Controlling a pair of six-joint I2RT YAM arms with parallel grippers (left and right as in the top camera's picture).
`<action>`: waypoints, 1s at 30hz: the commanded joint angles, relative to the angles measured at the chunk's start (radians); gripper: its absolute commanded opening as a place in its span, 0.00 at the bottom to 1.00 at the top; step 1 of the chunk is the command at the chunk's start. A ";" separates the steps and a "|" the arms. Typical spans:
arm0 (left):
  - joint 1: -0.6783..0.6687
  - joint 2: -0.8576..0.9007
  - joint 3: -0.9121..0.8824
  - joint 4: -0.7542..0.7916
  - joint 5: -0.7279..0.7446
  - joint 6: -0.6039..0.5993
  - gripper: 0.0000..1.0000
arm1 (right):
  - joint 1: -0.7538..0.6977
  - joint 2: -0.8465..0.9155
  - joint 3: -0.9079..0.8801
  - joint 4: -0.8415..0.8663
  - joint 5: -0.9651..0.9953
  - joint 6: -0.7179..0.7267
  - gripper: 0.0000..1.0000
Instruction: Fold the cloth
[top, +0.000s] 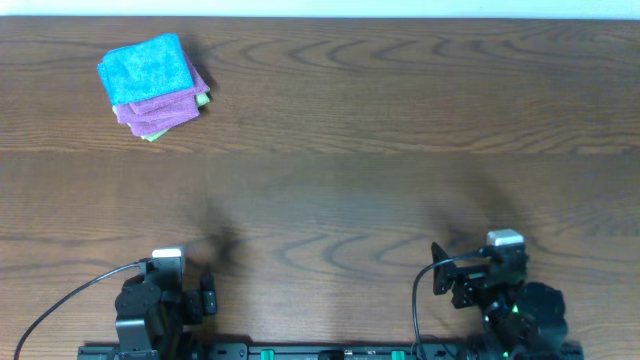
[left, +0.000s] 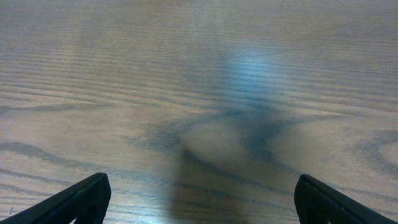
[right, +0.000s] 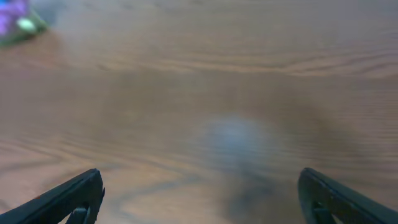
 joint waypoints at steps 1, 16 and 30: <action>-0.005 -0.008 -0.024 -0.034 -0.011 0.022 0.95 | -0.043 -0.011 -0.037 0.003 0.013 -0.124 0.99; -0.005 -0.008 -0.024 -0.034 -0.011 0.022 0.96 | -0.078 -0.033 -0.141 -0.049 -0.007 -0.115 0.99; -0.005 -0.008 -0.024 -0.034 -0.011 0.022 0.95 | -0.078 -0.032 -0.141 -0.047 -0.006 -0.116 0.99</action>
